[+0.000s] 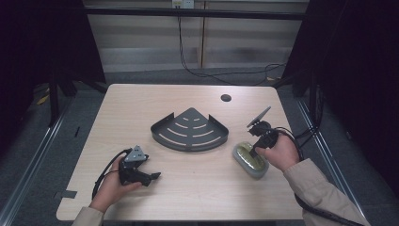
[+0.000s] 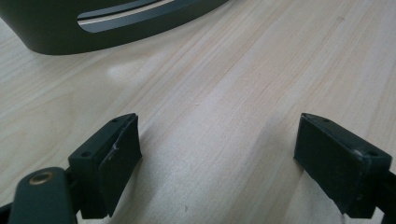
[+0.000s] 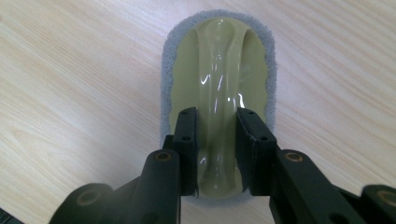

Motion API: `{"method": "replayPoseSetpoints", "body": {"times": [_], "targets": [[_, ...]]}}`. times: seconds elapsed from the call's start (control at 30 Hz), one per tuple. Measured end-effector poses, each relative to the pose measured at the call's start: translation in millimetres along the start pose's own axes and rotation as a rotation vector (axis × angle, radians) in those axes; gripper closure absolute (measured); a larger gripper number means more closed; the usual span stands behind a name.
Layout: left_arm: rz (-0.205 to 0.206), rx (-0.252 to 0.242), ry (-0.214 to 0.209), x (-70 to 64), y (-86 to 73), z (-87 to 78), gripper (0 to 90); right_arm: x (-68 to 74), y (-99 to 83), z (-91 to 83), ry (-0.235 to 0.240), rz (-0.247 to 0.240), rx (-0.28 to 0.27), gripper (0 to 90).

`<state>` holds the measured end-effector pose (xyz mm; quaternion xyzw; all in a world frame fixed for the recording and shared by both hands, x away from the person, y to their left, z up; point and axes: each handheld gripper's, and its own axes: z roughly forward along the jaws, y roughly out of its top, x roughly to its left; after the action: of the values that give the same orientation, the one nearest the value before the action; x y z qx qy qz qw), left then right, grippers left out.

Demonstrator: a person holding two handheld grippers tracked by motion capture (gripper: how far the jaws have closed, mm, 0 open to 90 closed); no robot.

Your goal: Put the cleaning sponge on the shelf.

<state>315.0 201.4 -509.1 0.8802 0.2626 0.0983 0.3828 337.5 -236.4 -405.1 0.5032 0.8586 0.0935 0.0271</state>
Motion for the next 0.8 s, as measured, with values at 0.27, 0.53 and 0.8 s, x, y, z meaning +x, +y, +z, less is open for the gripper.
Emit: {"method": "replayPoseSetpoints", "body": {"times": [0.27, 0.53, 0.8], "targets": [[0.001, 0.001, 0.000, 0.0, 0.0, -0.1, 13.9, 1.6, 7.3, -16.8, 0.012, -0.009, -0.019, 71.3], [0.002, 0.004, -0.001, 0.1, 0.2, -0.3, 13.9, 3.1, 20.6, -34.3, 0.036, -0.021, -0.030, 71.3], [0.001, 0.004, -0.001, 0.0, 0.2, -0.3, 13.8, 8.2, 36.9, -49.0, 0.036, -0.027, -0.055, 71.3]]}}
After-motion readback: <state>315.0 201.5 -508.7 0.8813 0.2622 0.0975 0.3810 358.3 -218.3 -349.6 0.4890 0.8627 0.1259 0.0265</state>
